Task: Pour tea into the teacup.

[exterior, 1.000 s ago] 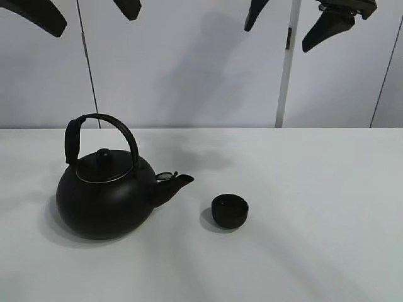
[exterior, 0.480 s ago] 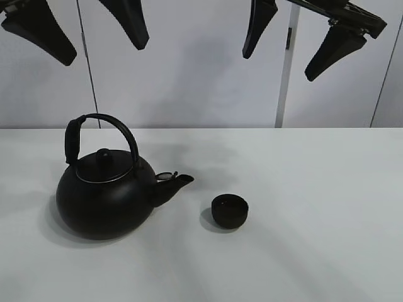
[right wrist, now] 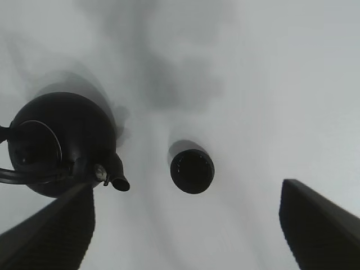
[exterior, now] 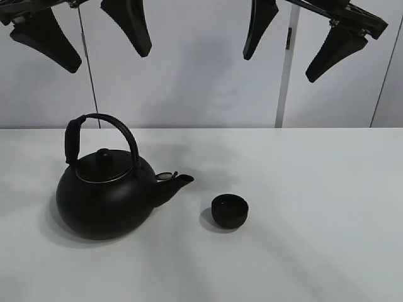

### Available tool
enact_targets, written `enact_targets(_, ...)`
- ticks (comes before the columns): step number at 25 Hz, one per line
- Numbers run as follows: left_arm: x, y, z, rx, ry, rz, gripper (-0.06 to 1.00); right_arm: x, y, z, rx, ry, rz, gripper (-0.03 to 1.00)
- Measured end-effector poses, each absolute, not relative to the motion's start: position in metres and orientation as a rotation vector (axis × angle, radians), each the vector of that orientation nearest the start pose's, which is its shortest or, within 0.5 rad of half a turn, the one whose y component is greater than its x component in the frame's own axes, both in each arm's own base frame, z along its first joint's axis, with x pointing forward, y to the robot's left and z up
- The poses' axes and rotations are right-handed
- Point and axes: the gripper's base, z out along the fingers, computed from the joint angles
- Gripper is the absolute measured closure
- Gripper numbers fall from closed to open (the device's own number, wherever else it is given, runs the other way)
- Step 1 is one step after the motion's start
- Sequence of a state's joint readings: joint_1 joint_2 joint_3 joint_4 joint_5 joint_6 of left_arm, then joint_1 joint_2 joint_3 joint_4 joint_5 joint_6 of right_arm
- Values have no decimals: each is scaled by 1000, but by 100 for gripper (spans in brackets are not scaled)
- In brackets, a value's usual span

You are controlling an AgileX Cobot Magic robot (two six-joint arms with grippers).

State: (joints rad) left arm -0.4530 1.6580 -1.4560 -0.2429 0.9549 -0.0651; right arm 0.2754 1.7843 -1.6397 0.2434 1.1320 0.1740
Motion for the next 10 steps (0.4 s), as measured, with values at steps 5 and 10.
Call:
enact_targets(5, 315, -173, 316, 397, 2646, -480, 25, 363, 123, 316, -57, 2792, 448, 36)
enact_targets(10, 315, -173, 316, 396, 2644, -480, 25, 363, 123, 316, -57, 2796, 449, 36)
